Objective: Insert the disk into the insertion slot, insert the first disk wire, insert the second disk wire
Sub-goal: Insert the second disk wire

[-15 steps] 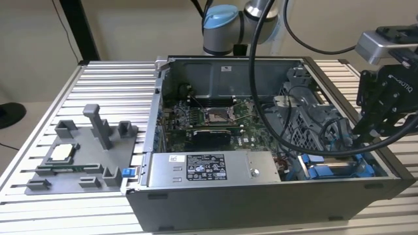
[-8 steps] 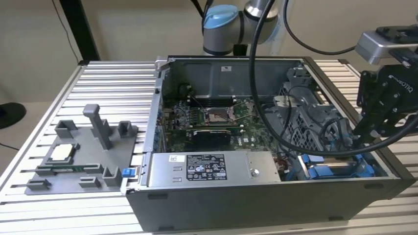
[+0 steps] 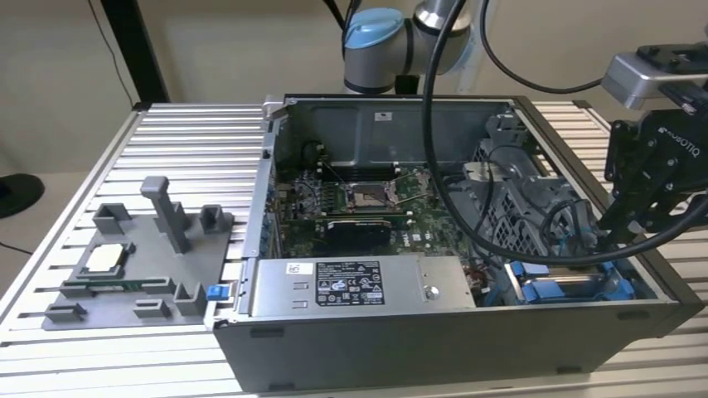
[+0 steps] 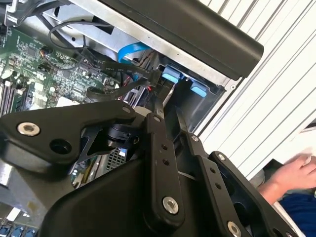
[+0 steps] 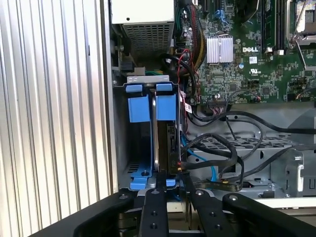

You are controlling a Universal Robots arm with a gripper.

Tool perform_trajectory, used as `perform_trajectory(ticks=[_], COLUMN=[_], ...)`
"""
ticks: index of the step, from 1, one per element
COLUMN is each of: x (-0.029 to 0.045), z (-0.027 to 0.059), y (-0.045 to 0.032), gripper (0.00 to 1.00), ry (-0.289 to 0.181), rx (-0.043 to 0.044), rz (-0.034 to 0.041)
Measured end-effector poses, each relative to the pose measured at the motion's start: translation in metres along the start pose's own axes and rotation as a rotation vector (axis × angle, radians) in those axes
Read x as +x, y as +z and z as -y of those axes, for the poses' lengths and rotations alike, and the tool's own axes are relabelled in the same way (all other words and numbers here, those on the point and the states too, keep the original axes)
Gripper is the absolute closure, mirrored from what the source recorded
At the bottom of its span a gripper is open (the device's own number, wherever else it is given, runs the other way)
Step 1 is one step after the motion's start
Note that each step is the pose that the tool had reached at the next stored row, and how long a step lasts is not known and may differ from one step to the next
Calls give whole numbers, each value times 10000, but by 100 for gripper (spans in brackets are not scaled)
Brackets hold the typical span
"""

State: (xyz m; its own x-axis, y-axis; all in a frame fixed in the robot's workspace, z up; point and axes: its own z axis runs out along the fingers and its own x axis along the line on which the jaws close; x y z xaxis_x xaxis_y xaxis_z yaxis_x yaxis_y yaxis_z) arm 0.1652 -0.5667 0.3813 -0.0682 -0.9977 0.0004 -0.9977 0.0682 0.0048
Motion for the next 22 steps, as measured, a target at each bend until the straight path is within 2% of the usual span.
perform_trajectory(ticks=[11,12,14,15,19,20,21,22], x=[-2,-3,-5,-8,-15,-20,-22,-23], z=[10,31,82,106,221,283,307,325], y=[4,8,18,28,79,102,113,123], gripper=[100,100,100,100,100,100,100,0], ry=[-2,-2,-1,-1,1,1,1,1], rx=[0,-4,-19,-33,-125,-182,-220,-265], rz=[-5,2,84,100,94,91,89,88])
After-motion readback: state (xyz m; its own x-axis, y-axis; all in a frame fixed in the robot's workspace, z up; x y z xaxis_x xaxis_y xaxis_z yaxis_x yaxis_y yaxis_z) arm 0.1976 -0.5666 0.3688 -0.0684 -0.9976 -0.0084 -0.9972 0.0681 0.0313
